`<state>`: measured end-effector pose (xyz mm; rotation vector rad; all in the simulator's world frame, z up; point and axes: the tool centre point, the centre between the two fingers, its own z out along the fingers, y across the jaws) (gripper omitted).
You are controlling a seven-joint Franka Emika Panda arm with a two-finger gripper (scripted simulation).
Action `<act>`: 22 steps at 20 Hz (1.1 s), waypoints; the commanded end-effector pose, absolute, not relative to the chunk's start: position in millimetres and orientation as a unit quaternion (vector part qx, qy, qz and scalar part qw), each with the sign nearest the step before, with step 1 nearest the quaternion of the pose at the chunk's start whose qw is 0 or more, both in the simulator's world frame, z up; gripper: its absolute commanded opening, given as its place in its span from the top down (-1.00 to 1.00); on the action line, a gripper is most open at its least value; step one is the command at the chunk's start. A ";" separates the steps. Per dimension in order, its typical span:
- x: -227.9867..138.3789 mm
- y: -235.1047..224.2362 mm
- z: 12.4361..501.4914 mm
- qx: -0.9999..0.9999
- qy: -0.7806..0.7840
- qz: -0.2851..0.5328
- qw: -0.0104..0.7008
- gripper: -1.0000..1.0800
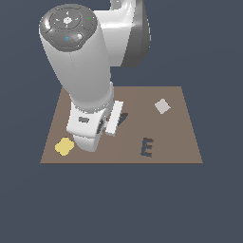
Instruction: Insert a designated object into the corresponding slot on a board.
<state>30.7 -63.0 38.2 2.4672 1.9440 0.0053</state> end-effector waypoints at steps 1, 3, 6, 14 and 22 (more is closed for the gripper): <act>28.7 -51.2 38.8 0.745 0.667 0.002 0.000 1.00; 26.0 -42.7 39.1 0.714 0.700 0.002 0.000 1.00; 21.0 -31.8 39.5 0.670 0.742 0.002 0.000 1.00; 6.6 -12.3 40.1 0.575 0.818 0.001 0.000 1.00; -3.8 -3.5 40.3 0.517 0.856 0.001 0.000 1.00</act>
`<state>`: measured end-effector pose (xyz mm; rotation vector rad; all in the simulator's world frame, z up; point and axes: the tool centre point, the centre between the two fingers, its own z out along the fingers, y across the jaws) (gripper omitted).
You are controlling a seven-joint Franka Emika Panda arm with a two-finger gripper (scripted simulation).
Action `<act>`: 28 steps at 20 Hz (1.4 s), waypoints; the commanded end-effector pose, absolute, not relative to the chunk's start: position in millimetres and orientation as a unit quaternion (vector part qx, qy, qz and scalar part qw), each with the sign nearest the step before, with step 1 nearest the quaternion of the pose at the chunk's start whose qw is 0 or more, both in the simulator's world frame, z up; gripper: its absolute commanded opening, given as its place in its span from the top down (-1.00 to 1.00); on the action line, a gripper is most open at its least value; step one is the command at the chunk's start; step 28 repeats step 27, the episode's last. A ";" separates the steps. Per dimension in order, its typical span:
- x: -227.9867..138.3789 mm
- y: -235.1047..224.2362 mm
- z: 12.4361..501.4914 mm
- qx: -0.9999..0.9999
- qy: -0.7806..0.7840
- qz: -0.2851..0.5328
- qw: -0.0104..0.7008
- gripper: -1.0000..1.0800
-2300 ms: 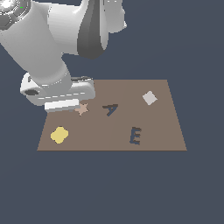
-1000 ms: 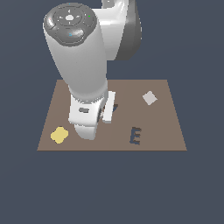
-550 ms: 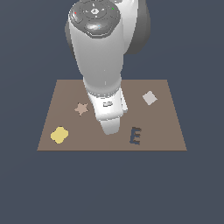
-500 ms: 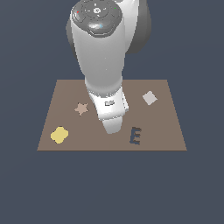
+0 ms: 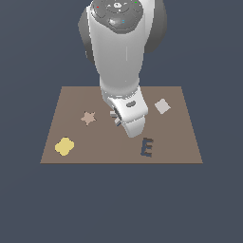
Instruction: Insert a designated object into the corresponding slot on a board.
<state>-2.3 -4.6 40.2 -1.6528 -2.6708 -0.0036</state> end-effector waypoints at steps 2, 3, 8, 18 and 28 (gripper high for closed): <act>-5.3 -2.5 40.4 -0.510 -0.860 -0.001 0.000 1.00; -5.8 -2.2 40.4 -0.507 -0.862 -0.001 0.000 1.00; -6.3 -2.3 40.3 -0.505 -0.863 -0.001 0.000 1.00; -6.1 -2.2 30.3 -0.506 -0.863 0.000 0.000 -0.92; -6.1 -2.2 30.3 -0.506 -0.863 0.000 0.000 -0.92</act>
